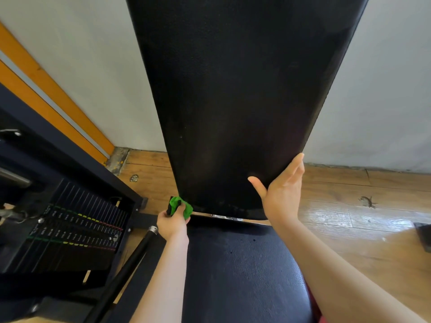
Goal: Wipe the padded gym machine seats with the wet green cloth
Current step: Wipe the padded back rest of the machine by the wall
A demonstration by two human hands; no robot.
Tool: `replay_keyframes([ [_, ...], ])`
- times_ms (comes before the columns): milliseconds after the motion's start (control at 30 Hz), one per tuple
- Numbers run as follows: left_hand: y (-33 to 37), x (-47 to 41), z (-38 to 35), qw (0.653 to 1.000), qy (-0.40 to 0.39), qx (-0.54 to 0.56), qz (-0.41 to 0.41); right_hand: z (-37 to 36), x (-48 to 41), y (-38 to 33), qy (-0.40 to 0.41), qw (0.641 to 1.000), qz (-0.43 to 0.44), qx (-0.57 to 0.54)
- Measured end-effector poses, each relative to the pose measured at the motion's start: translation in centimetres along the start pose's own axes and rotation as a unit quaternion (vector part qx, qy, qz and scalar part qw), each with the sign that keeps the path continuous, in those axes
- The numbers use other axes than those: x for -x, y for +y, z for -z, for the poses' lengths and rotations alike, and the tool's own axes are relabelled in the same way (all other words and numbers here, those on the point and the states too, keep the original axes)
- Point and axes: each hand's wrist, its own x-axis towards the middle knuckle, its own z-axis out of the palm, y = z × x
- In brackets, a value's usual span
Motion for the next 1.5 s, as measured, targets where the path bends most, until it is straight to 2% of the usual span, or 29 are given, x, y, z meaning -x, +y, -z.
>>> replay_keyframes([
  [167, 0.4, -0.2, 0.1, 1.000, -0.014, 0.012, -0.007, 0.3, 0.0, -0.1, -0.007, 1.000, 0.000, -0.003],
  [300, 4.5, 2.1, -0.1, 0.991, -0.067, 0.070, -0.096, 0.3, 0.0, -0.2, -0.008, 1.000, -0.003, -0.011],
  [433, 10.5, 5.6, -0.9, 0.962, -0.129, 0.126, -0.205, 0.4, 0.2, -0.2, -0.010, 1.000, -0.001, -0.010],
  [533, 12.6, 7.7, -1.7, 0.946, -0.120, 0.108, -0.281, 0.4, 0.2, -0.1, -0.015, 1.000, -0.003, -0.016],
  [633, 12.9, 9.4, -2.7, 0.935, -0.114, 0.104, -0.319, 0.4, 0.3, -0.1, -0.009, 1.000, 0.009, -0.016],
  [767, 13.1, 11.9, -4.2, 0.911, -0.102, 0.047, -0.397, 0.4, 0.1, 0.0, -0.010, 1.000, 0.008, -0.017],
  [933, 11.8, 11.2, -3.3, 0.893, -0.136, -0.044, -0.427, 0.6, 0.2, 0.0, -0.019, 1.000, 0.007, -0.013],
  [1033, 8.3, 9.1, -2.1, 0.911, -0.114, -0.093, -0.386, 0.6, 0.2, 0.1, -0.017, 1.000, 0.020, -0.003],
  [1233, 1.8, 3.9, -0.8, 0.982, -0.049, -0.040, -0.181, 0.6, 0.3, 0.4, -0.018, 1.000, 0.017, -0.007],
  [1367, -1.1, 0.8, -0.1, 0.995, -0.036, -0.052, -0.080, 0.5, 0.2, 0.5, -0.022, 1.000, 0.019, -0.009],
  [1500, -2.1, -0.9, 0.2, 0.992, -0.036, -0.111, -0.057, 0.4, 0.2, 0.6, -0.019, 0.999, 0.023, -0.010],
])
